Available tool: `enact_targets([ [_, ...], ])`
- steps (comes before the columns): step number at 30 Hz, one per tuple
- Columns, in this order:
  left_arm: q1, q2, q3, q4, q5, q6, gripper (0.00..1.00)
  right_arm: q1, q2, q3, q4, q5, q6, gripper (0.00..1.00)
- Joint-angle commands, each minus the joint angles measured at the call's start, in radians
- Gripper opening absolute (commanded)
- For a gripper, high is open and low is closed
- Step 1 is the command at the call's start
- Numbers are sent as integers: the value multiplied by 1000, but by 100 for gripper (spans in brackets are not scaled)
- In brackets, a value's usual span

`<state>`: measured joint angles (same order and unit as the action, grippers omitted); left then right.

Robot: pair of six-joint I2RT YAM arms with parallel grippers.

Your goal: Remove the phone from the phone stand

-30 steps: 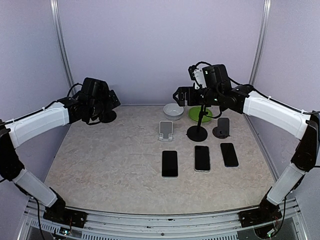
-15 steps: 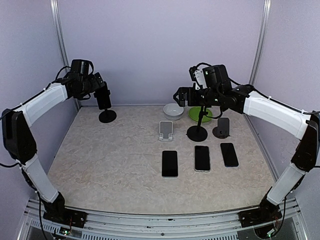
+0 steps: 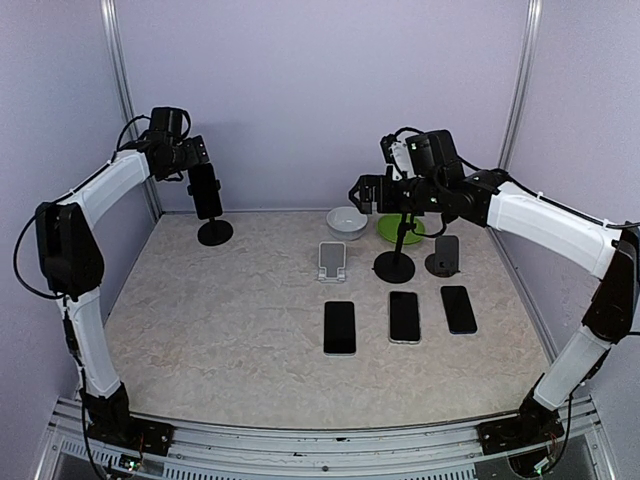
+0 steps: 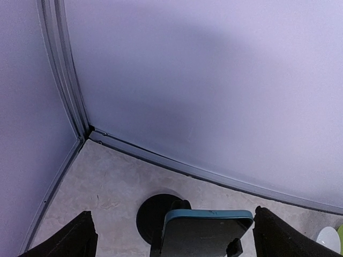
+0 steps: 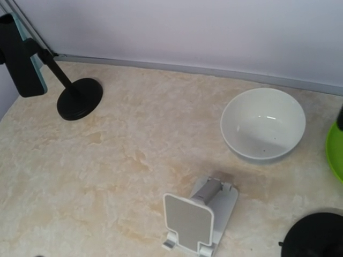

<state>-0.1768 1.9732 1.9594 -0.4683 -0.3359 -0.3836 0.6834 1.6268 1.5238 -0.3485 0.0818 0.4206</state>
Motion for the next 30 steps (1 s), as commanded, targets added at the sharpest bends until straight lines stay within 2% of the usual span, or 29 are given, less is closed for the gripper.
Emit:
enact_targets([
  [1,-3,47,63,-12,34,80,99,-12,1,17,-12,4,6,100],
  [5,-4,65,73,27,83,110,99,-16,11,25,-16,-2,3,100],
  [23,-4,150,111,-5,102,97,98,-31,38,50,-18,-9,0,100],
  [30,-6,170,112,-6,108,83,88,-36,43,57,-21,-9,-4,100],
])
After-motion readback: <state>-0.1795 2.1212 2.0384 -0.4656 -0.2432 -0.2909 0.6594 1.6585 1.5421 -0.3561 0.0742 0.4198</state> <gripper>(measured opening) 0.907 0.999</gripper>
